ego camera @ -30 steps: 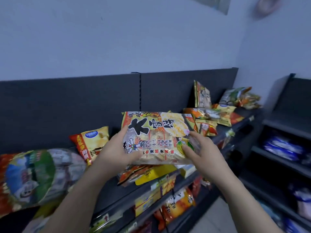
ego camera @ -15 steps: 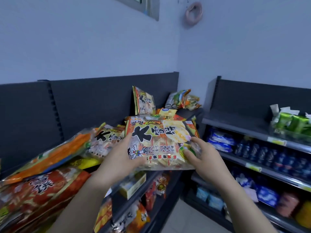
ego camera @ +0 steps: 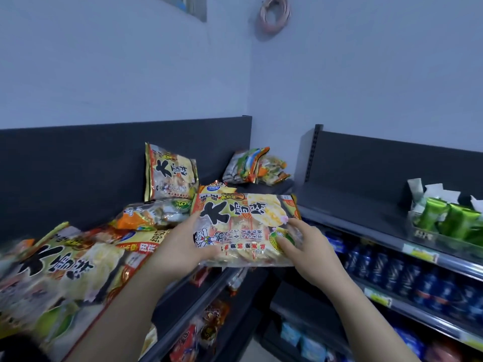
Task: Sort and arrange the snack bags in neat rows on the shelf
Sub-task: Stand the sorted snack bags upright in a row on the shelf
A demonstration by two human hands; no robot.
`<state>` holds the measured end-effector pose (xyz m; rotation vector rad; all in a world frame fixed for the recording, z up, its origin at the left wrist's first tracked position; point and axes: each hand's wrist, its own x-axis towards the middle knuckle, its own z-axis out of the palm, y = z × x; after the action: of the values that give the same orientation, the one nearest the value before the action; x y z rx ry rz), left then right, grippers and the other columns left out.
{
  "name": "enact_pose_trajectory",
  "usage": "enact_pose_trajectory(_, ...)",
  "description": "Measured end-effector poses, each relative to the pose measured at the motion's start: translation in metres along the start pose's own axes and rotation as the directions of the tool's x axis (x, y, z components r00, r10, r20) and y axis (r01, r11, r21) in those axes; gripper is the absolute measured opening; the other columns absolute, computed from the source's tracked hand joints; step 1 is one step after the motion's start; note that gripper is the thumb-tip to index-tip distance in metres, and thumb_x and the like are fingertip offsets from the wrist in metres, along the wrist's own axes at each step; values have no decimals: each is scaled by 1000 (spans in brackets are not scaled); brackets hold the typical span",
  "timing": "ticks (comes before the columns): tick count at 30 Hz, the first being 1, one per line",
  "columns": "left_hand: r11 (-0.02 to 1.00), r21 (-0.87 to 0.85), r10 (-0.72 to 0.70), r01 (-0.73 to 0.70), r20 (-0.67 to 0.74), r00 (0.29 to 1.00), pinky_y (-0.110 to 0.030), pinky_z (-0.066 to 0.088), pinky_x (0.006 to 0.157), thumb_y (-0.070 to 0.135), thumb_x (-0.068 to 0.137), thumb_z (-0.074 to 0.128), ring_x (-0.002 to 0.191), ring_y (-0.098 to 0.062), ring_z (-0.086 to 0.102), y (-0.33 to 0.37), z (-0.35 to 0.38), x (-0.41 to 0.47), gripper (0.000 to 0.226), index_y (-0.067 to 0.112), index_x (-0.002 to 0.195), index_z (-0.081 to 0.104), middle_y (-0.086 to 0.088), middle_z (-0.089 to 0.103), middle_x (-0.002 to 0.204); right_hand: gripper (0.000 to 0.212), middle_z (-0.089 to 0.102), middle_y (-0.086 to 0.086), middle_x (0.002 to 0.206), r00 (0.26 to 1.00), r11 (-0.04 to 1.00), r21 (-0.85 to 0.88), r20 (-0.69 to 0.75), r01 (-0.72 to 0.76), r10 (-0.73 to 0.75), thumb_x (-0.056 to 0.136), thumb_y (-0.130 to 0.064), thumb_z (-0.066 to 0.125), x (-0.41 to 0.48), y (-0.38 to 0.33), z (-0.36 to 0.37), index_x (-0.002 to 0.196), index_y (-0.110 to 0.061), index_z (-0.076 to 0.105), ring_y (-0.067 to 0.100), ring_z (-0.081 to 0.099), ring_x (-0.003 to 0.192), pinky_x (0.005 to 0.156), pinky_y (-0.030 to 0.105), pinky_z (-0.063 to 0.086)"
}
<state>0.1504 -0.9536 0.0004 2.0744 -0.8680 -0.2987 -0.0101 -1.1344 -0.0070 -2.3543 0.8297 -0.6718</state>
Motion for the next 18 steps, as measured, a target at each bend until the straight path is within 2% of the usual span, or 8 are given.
enact_pose_trajectory(2, 1000, 14, -25, 25, -10, 1000, -45, 39, 109, 29, 82, 76, 131, -33, 47, 2, 8, 28, 96, 32, 155, 14, 8, 28, 157, 50, 51, 4, 130, 1000, 1000, 10, -2, 5, -5, 93, -44, 55, 27, 11, 3, 140, -30, 43, 17, 49, 118, 81, 27, 37)
enact_pose_trajectory(4, 999, 21, -31, 31, -10, 999, -45, 39, 109, 28, 82, 76, 133, -34, 44, 2, 14, 57, 96, 29, 155, 15, 5, 32, 156, 51, 51, 4, 132, 1000, 1000, 9, -7, 5, -5, 93, -44, 56, 56, 19, 8, 140, -29, 43, 18, 49, 120, 83, 27, 37)
enact_pose_trajectory(6, 1000, 22, -19, 19, -13, 1000, -43, 36, 111, 29, 82, 76, 136, -31, 41, 1, 18, 93, 96, 27, 155, 15, 2, 35, 154, 51, 52, 3, 133, 1000, 1000, 13, -16, 14, -13, 93, -44, 56, 90, 27, 14, 140, -28, 45, 17, 48, 123, 84, 28, 38)
enact_pose_trajectory(9, 1000, 19, 0, 1, -36, 999, -36, 29, 112, 28, 82, 77, 141, -20, 33, -1, 18, 142, 96, 24, 156, 16, 5, 29, 157, 48, 54, 3, 131, 999, 999, 24, -23, 35, -35, 93, -41, 57, 138, 29, 19, 138, -28, 46, 17, 48, 123, 83, 28, 37)
enact_pose_trajectory(14, 999, 48, 27, -25, -49, 998, -40, 28, 114, 30, 82, 76, 144, -21, 29, 6, 12, 239, 97, 25, 156, 13, 5, 24, 159, 39, 57, 1, 122, 997, 998, 18, -52, 62, -61, 94, -35, 57, 228, 25, 23, 131, -25, 53, 19, 52, 115, 80, 29, 39)
enact_pose_trajectory(16, 998, 43, 39, -37, -51, 998, -36, 30, 111, 29, 84, 75, 143, -19, 29, 11, 11, 277, 95, 24, 156, 14, 5, 24, 160, 36, 55, -3, 111, 996, 998, 21, -65, 66, -65, 94, -33, 56, 264, 25, 25, 129, -24, 54, 17, 55, 98, 77, 30, 42)
enact_pose_trajectory(18, 997, 50, 63, -61, -58, 996, -24, 39, 99, 29, 85, 74, 134, -15, 40, 15, 12, 313, 92, 23, 156, 15, 5, 24, 160, 35, 46, -9, 99, 994, 997, 10, -81, 75, -74, 95, -31, 56, 299, 28, 27, 129, -23, 54, 12, 48, 94, 77, 29, 39)
